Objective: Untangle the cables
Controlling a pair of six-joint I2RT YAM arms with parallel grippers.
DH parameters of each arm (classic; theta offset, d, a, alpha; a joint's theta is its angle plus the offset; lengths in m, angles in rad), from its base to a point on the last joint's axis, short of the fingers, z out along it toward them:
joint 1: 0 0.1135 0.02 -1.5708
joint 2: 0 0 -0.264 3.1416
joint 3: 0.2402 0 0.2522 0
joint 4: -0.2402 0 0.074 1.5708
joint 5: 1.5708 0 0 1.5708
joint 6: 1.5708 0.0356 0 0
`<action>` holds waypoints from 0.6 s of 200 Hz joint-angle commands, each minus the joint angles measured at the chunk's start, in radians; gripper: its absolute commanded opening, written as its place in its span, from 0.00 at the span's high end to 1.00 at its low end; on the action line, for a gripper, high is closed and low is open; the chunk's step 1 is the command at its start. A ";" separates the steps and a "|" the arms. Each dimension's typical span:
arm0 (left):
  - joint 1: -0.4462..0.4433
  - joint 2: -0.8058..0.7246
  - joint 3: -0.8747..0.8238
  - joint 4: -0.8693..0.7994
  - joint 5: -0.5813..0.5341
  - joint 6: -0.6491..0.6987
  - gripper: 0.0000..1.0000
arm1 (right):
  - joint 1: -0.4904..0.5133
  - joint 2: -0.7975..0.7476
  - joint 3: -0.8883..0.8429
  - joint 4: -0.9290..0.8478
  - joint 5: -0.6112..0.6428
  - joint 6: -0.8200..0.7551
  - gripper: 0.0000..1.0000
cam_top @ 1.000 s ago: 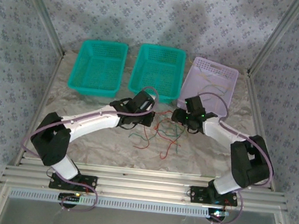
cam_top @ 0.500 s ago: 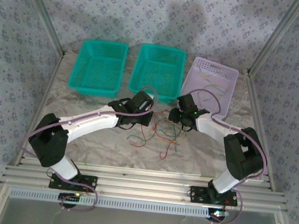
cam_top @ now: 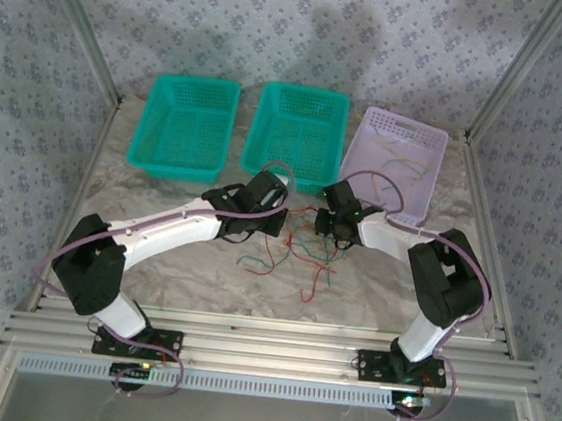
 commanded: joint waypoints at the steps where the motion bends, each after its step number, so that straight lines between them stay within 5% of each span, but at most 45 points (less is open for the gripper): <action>1: -0.002 -0.004 0.011 -0.010 -0.008 0.000 1.00 | 0.002 0.005 0.025 -0.011 0.043 -0.001 0.86; 39: -0.001 -0.015 0.012 -0.013 -0.013 0.002 1.00 | -0.001 0.011 0.025 -0.009 0.060 0.003 1.00; 120: 0.098 -0.197 0.037 -0.167 -0.138 0.036 1.00 | -0.060 -0.126 -0.041 -0.043 0.142 0.026 1.00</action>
